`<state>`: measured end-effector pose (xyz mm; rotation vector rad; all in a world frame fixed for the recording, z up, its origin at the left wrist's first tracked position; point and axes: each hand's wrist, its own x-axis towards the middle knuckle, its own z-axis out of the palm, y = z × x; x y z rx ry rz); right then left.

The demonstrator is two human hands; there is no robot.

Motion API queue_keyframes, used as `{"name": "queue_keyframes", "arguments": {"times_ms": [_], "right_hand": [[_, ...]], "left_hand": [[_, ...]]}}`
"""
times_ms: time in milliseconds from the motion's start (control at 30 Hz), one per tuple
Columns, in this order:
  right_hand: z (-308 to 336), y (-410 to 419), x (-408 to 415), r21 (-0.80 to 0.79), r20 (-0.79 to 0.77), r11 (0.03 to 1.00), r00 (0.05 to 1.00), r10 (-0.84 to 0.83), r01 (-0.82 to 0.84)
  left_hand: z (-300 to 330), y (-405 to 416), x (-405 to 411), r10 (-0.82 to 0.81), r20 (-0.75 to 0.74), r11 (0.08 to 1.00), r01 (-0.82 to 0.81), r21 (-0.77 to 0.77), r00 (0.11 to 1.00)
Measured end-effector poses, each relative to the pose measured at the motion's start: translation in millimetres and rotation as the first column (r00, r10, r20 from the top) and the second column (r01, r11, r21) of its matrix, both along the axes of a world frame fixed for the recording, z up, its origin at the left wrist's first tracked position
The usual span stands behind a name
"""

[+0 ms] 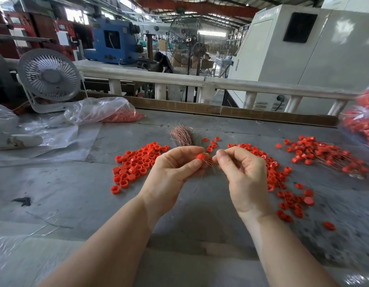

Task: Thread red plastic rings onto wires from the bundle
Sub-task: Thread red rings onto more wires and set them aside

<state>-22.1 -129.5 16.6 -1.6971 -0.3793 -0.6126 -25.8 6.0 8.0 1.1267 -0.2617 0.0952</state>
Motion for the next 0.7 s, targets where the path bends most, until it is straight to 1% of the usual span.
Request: {"name": "queue_keyframes", "arguments": {"times_ms": [367, 533, 700], "right_hand": [[0.2, 0.2, -0.9, -0.037, 0.039, 0.999, 0.999, -0.011, 0.012], [-0.3, -0.2, -0.3, -0.042, 0.05, 0.999, 0.999, -0.015, 0.017], [-4.0, 2.3, 0.0, -0.132, 0.072, 0.991, 0.997, 0.004, 0.005]], "left_hand": [[1.0, 1.0, -1.4, -0.017, -0.001, 1.0, 0.017, 0.009, 1.0], [-0.2, 1.4, -0.1, 0.005, 0.018, 0.998, -0.006, 0.056, 1.0], [-1.5, 0.4, 0.4, 0.013, 0.015, 0.998, -0.014, 0.067, 1.0]]}}
